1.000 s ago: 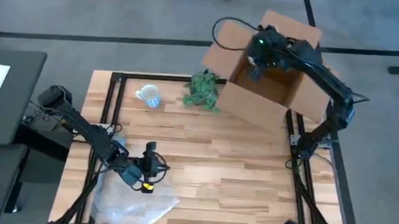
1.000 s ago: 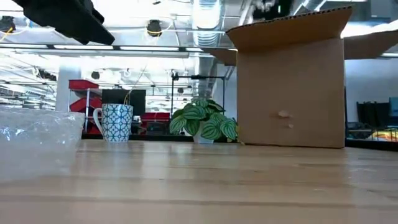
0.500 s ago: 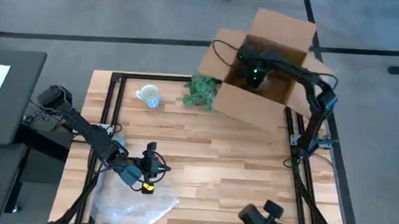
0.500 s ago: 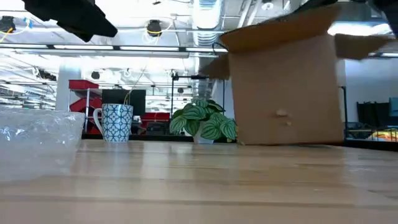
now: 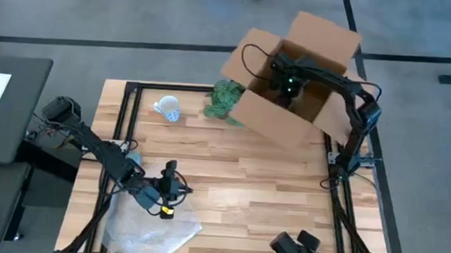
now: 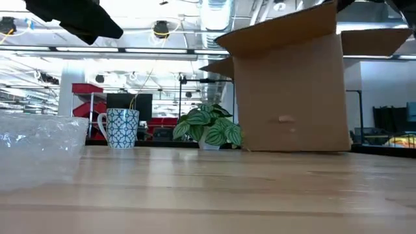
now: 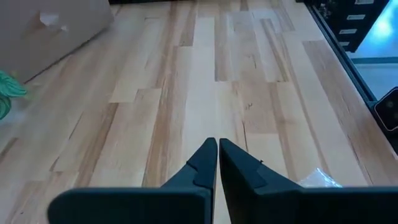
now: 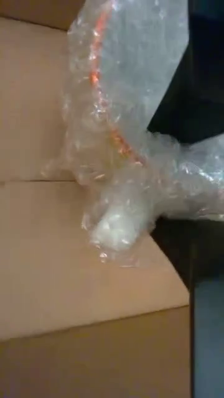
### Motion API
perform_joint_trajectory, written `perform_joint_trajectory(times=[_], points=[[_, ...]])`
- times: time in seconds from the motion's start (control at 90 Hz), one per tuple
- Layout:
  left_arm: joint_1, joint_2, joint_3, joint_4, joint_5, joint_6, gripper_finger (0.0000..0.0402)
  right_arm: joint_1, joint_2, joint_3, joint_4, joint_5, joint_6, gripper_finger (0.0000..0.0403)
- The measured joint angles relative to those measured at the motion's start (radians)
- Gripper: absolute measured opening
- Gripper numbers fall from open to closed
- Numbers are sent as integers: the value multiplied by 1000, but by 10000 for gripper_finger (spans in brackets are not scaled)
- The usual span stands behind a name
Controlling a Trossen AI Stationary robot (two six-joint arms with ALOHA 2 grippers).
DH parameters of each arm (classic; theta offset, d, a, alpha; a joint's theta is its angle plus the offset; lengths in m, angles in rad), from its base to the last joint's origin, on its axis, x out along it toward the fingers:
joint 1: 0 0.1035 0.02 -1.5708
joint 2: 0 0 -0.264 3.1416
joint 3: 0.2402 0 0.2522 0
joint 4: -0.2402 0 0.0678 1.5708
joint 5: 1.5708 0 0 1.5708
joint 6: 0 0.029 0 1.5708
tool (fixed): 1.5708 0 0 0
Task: Wrap mug
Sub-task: Put the wrapped yellow mug into the cardboard box, then prepare the bubble wrap
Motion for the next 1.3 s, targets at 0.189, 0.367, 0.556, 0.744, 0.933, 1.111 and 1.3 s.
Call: perform_joint_trajectory(times=[0.189,0.367,0.556,0.744,0.933,1.111,1.3], points=[[0,0,0,0,0,-1,0,0,-115,-1,-22,8,0,229],[0,0,0,0,0,-2,0,25,-278,0,-16,14,5,225],[0,0,0,0,0,-3,0,69,-463,0,-10,43,32,221],[0,0,0,12,0,-5,0,140,-628,1,18,31,95,221],[0,0,0,35,11,-52,0,265,-767,-31,87,-291,171,220],[-1,0,29,9,130,-104,0,537,-843,-131,260,-368,293,220],[-7,-1,117,-199,383,-243,0,948,-821,-297,679,-309,344,220]])
